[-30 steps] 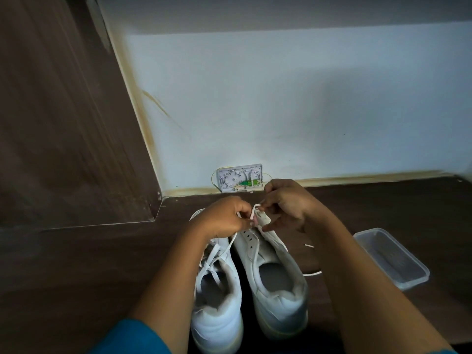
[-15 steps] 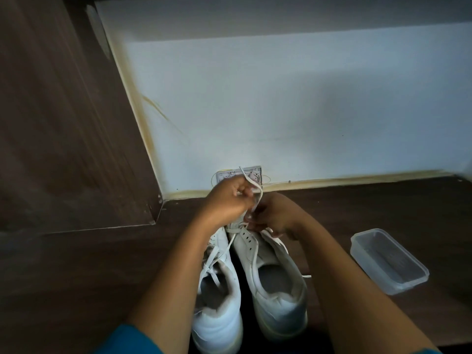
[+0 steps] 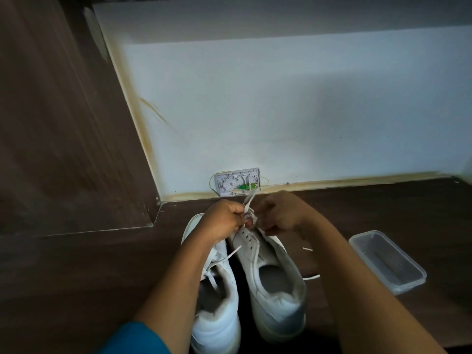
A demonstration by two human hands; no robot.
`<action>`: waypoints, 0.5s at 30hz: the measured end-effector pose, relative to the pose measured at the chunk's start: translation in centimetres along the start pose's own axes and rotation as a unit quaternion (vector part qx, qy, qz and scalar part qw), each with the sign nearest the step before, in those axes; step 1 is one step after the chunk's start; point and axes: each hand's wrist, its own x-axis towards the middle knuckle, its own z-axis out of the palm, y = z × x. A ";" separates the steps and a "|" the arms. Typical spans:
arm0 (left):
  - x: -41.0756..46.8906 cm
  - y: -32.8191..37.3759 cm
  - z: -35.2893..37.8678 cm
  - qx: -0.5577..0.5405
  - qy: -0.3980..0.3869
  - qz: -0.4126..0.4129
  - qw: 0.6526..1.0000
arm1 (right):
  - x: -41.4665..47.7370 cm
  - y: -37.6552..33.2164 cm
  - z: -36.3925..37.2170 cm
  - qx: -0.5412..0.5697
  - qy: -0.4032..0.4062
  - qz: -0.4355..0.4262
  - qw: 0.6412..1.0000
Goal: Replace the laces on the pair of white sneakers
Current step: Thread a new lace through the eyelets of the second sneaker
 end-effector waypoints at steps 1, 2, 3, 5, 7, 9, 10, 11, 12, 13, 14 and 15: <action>0.0 -0.1 -0.1 -0.012 -0.004 -0.003 1.000 | 0.0 0.2 0.4 -0.031 -0.016 0.003 0.999; 0.1 -0.2 -0.1 -0.022 -0.009 -0.003 1.000 | 0.1 0.3 0.9 -0.042 -0.030 0.001 0.999; 0.0 -0.1 -0.2 -0.031 -0.016 -0.008 0.999 | 0.1 0.4 1.3 -0.043 -0.036 -0.002 0.998; -0.3 0.1 -0.3 -0.057 -0.026 -0.014 0.998 | 0.4 0.5 1.9 -0.020 -0.032 -0.004 0.999; -0.9 0.9 -0.9 -0.087 -0.009 -0.030 0.996 | 0.7 0.7 2.2 0.021 -0.018 0.004 1.000; -0.5 0.9 -1.5 -0.114 0.037 -0.077 0.990 | 1.1 0.8 2.4 -0.018 0.002 0.009 1.000; -0.3 0.7 -1.7 -0.107 0.064 -0.104 0.987 | 1.2 0.8 2.5 -0.052 0.010 0.010 0.999; 0.0 0.4 -1.8 -0.064 0.081 -0.121 0.987 | 1.4 0.8 2.6 -0.079 0.016 0.012 0.997; 0.1 0.1 -1.8 0.010 0.080 -0.125 0.989 | 1.4 0.6 2.6 -0.098 0.017 0.014 0.995; 0.2 0.0 -1.8 0.087 0.060 -0.116 0.988 | 1.4 0.5 2.6 -0.112 0.016 0.017 0.993; 0.0 0.1 -1.7 0.153 0.027 -0.105 0.982 | 1.4 0.3 2.7 -0.118 0.012 0.018 0.993; -0.1 0.2 -1.7 0.206 -0.006 -0.092 0.974 | 1.2 0.1 2.8 -0.121 0.004 0.015 0.993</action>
